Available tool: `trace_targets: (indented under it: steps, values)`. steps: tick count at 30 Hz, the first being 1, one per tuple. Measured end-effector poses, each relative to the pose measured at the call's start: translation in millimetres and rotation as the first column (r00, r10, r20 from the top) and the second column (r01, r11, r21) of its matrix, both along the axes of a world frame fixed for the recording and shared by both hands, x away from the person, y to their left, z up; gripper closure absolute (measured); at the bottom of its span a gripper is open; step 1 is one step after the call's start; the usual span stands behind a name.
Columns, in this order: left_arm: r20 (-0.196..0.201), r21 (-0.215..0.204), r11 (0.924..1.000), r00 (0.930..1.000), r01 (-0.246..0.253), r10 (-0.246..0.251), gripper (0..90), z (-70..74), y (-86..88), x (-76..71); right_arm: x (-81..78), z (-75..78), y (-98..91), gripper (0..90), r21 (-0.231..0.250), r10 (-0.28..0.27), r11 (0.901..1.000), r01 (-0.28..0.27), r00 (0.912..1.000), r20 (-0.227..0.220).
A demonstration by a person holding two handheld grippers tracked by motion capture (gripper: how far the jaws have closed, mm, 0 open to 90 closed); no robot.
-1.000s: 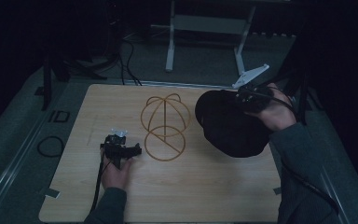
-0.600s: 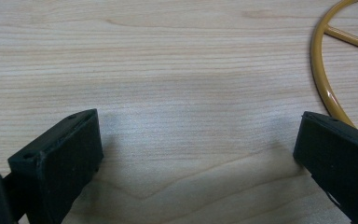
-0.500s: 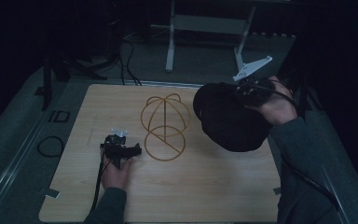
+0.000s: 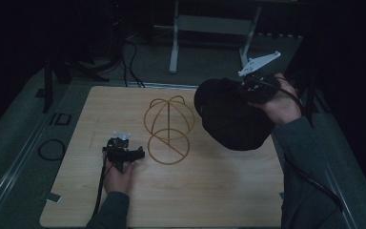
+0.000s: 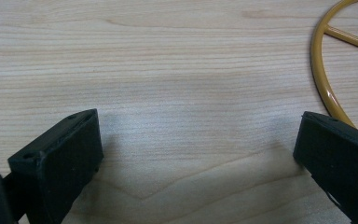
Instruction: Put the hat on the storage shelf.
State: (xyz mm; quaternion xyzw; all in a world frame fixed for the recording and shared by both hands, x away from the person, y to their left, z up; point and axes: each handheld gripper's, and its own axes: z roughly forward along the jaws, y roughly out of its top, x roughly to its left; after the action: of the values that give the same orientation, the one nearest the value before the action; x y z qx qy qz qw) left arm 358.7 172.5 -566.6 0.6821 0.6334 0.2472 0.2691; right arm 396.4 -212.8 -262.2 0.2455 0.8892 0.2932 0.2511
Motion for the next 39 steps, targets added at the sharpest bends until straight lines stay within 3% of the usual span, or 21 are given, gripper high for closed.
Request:
trace_targets:
  steps: [23,39]
  values:
    - [0.0,0.0,1.0,1.0,0.0,0.0,0.7,0.0,0.0,0.0,6.1,5.4,7.7,86.6,0.122,-0.033,0.9921,0.031,0.9993,0.015]
    - [0.0,0.0,1.0,1.0,0.0,0.0,0.7,0.0,0.0,0.0,7.1,12.4,11.1,86.7,0.217,-0.031,0.9758,0.024,0.9991,0.028]
